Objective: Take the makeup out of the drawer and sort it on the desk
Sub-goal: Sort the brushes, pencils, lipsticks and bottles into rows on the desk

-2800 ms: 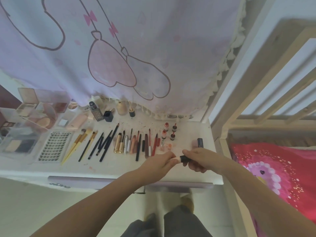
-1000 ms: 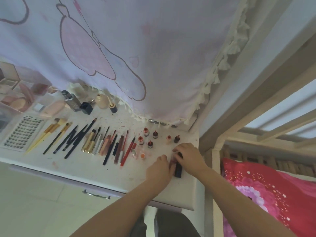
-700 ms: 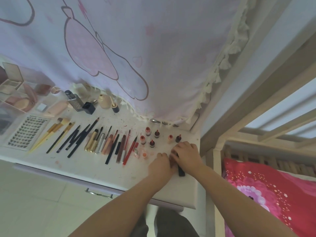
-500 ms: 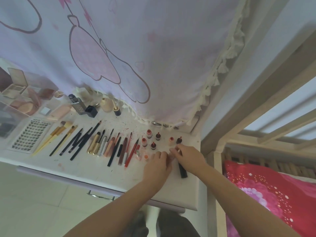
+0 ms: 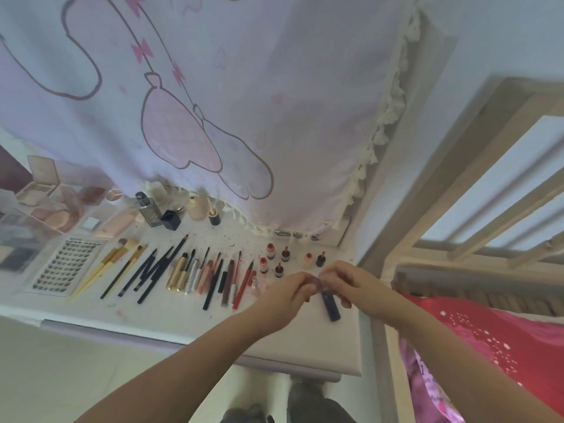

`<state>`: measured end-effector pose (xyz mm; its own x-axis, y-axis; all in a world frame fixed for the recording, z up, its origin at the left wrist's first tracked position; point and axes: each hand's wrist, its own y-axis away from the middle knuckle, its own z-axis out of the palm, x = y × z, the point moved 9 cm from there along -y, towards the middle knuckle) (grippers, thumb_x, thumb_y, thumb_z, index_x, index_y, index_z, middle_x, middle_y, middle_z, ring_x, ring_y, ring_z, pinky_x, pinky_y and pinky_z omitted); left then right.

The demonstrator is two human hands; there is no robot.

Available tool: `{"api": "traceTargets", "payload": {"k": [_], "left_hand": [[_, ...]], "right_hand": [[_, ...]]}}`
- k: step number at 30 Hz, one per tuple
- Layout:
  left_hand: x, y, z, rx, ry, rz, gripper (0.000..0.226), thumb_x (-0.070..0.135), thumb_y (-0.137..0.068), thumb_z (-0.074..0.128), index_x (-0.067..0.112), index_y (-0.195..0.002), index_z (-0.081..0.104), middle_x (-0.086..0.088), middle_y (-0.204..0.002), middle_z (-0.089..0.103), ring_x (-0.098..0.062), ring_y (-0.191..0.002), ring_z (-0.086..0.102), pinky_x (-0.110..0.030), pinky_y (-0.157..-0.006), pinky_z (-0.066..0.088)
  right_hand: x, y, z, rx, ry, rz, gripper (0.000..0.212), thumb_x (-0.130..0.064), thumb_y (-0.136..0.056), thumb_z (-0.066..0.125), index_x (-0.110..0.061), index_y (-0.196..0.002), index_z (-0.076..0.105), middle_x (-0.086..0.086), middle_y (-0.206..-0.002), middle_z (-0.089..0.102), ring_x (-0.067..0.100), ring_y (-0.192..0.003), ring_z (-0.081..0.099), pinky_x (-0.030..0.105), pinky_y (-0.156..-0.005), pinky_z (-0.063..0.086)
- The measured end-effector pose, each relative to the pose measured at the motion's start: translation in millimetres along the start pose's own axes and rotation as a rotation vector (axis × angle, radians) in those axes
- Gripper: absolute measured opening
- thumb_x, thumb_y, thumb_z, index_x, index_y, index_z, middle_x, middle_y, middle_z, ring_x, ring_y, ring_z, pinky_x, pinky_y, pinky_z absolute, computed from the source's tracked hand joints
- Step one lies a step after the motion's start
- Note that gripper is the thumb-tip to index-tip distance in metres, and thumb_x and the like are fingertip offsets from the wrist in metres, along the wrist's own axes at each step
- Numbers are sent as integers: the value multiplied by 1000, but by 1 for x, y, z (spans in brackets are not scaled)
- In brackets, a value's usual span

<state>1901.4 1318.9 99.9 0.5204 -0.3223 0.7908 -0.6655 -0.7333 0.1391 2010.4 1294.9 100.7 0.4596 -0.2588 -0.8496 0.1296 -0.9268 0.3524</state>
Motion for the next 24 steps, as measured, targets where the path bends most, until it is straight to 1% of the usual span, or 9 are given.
{"api": "traceTargets", "payload": {"k": [3, 6, 8, 11, 13, 16, 18, 22, 24], "left_hand": [[1, 6, -2, -45, -25, 35, 21, 22, -99, 41, 17, -112, 57, 9, -91, 57, -7, -83, 53, -10, -69, 38], [4, 10, -1, -76, -71, 60, 22, 24, -100, 41, 16, -114, 55, 4, -100, 59, -10, -88, 54, -19, -75, 41], [2, 12, 1, -104, -70, 47, 22, 25, -100, 40, 17, -115, 54, 5, -99, 59, -10, -89, 55, -20, -76, 42], [-9, 15, 3, -134, 22, -37, 23, 28, -101, 37, 20, -113, 55, 8, -89, 59, -5, -79, 53, -19, -70, 40], [-12, 17, 4, -151, 56, -66, 24, 29, -101, 36, 21, -111, 56, 12, -83, 57, 0, -70, 49, -19, -66, 38], [-9, 18, 9, -187, 12, -42, 24, 28, -101, 36, 18, -112, 55, 13, -81, 55, 1, -71, 48, -17, -65, 37], [-9, 18, 12, -205, 34, -56, 26, 28, -101, 35, 16, -110, 56, 13, -78, 53, 0, -68, 47, -17, -64, 37], [-17, 21, 21, -339, 372, -226, 33, 35, -102, 31, 12, -102, 56, 7, -72, 49, -7, -59, 40, -17, -55, 33], [-18, 23, 25, -404, 529, -281, 34, 37, -102, 31, 13, -103, 55, 6, -70, 48, -8, -58, 39, -17, -52, 31]], "right_hand": [[-2, 8, 4, -98, -2, 89, 24, -41, -95, 48, -28, -113, 56, -2, -103, 67, 10, -89, 63, 18, -67, 49], [-8, 10, 6, -133, 137, 134, 41, -48, -98, 31, -24, -101, 65, -4, -78, 66, 5, -61, 56, 18, -59, 42], [-12, 8, 8, -129, 238, 102, 38, -44, -99, 34, -23, -88, 62, -4, -68, 58, 5, -55, 48, 20, -60, 39], [-11, 10, 10, -150, 209, 58, 18, -39, -95, 49, -24, -103, 56, 2, -92, 63, 11, -76, 56, 19, -65, 47], [-8, 12, 11, -170, 153, 72, 23, -42, -93, 52, -27, -112, 54, -2, -103, 64, 12, -88, 61, 18, -67, 50], [0, 13, 17, -206, 79, 172, 36, -50, -97, 37, -24, -97, 62, -5, -82, 68, 10, -69, 59, 19, -58, 43], [4, 11, 18, -216, 97, 171, 38, -46, -99, 36, -23, -84, 62, -4, -70, 63, 10, -61, 52, 21, -57, 40], [2, 9, 12, -217, 85, 65, 10, -35, -94, 53, -27, -97, 60, -6, -84, 64, 10, -75, 55, 23, -66, 45], [1, 9, 11, -229, 65, 61, 15, -33, -93, 56, -26, -107, 57, 1, -97, 66, 9, -81, 57, 20, -68, 45]]}}
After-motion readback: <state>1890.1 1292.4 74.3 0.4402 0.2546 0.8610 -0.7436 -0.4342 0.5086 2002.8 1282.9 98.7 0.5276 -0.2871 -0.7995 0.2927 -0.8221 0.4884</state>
